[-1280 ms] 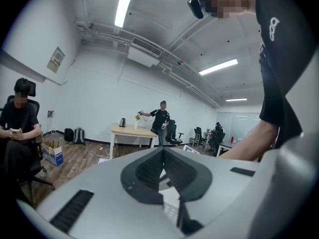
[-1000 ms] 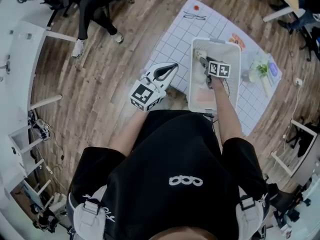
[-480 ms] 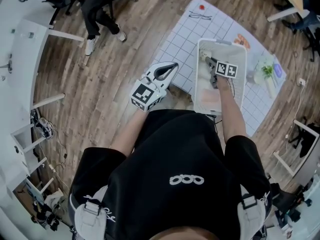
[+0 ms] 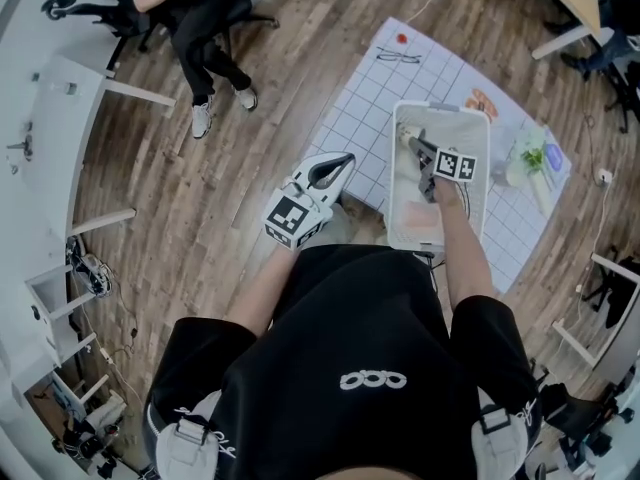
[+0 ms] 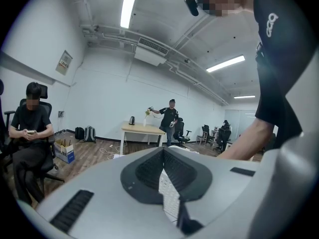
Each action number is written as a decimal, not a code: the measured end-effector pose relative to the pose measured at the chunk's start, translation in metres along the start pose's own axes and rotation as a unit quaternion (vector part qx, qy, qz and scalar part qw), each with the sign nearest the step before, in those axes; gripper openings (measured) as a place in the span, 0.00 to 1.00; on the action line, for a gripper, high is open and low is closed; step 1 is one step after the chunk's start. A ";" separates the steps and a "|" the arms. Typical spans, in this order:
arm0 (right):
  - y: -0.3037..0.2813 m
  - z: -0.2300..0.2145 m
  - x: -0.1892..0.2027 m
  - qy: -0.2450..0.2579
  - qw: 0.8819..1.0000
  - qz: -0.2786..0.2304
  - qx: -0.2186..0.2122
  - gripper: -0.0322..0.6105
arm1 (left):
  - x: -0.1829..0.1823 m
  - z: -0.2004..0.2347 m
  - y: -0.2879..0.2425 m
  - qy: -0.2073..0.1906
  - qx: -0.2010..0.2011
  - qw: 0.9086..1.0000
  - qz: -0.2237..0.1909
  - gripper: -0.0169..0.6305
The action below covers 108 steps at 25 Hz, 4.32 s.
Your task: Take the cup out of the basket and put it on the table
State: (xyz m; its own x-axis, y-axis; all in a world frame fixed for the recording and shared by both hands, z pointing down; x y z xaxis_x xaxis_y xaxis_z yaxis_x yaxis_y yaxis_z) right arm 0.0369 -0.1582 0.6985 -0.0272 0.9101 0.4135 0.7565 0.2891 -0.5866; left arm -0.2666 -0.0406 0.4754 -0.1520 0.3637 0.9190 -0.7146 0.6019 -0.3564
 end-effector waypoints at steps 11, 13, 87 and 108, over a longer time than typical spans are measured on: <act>0.058 0.053 -0.019 0.074 0.995 -0.053 0.030 0.10 | -0.016 -0.011 -0.007 -0.020 0.010 1.000 -0.012 0.04; 0.078 0.077 -0.022 0.100 0.992 -0.073 0.023 0.10 | -0.018 -0.015 -0.011 -0.023 0.014 1.000 -0.013 0.04; 0.238 -0.070 0.095 0.292 0.838 0.263 0.377 0.10 | -0.053 -0.157 -0.158 -0.056 0.183 0.982 0.002 0.04; 0.206 -0.104 0.099 0.307 0.822 0.311 0.366 0.11 | -0.033 -0.144 -0.142 -0.016 0.115 0.993 -0.002 0.04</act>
State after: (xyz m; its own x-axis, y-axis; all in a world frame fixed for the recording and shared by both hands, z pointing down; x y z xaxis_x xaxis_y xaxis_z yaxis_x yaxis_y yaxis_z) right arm 0.2582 -0.0397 0.6908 0.7210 0.6927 0.0168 -0.1025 0.1306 -0.9861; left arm -0.0614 -0.0355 0.4716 -0.1688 0.3362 0.9265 -0.8514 0.4239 -0.3089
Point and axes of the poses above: the fingertips, and each gripper's own axes: y backward along the fingers, z to its left, x out of its underside, the point moved 10 cm from there along y, backward along the fingers, and after that the axes turned 10 degrees about z, right-handed, at the moved point
